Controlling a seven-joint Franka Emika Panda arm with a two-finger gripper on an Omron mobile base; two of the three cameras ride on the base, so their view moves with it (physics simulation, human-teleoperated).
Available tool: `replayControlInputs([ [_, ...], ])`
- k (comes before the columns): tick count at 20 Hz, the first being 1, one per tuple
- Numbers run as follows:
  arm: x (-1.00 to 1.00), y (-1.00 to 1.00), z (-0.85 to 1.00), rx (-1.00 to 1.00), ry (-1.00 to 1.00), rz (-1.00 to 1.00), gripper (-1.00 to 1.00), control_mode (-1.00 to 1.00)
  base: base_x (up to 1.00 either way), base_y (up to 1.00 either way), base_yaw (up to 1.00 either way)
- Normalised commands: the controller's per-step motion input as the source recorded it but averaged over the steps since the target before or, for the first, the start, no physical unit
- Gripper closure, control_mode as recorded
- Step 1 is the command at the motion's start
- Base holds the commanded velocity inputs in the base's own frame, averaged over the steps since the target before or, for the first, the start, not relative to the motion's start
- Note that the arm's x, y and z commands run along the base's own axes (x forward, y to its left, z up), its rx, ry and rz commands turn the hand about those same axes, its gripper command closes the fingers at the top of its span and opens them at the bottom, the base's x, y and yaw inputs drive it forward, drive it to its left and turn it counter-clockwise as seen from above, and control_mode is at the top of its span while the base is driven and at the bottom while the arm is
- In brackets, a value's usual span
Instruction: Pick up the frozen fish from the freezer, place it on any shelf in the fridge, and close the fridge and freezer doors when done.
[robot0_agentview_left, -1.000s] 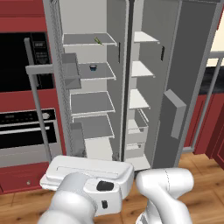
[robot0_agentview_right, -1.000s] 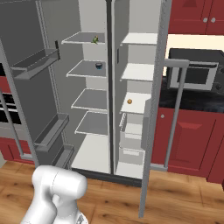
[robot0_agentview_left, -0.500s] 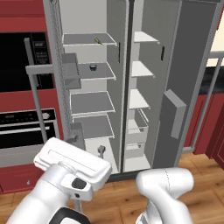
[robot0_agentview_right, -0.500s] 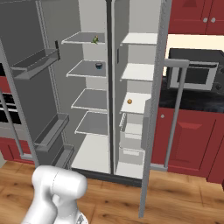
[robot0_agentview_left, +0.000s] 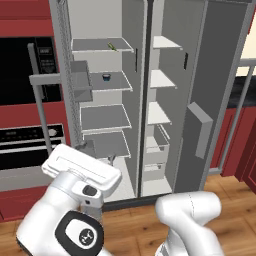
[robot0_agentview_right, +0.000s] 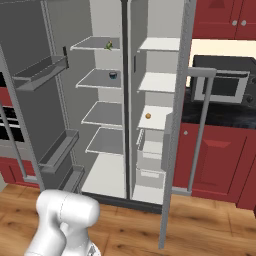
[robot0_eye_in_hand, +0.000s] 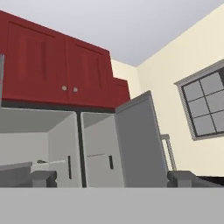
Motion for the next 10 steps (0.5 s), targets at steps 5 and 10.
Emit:
replayControlInputs([
  [5,0.40,0.39,0.00,0.08,0.00,0.00,-1.00,-1.00,0.00,0.00,0.00],
  [10,0.34,0.55,0.00,0.03,0.00,-0.03,-1.00,-1.00,0.00,0.00,0.00],
])
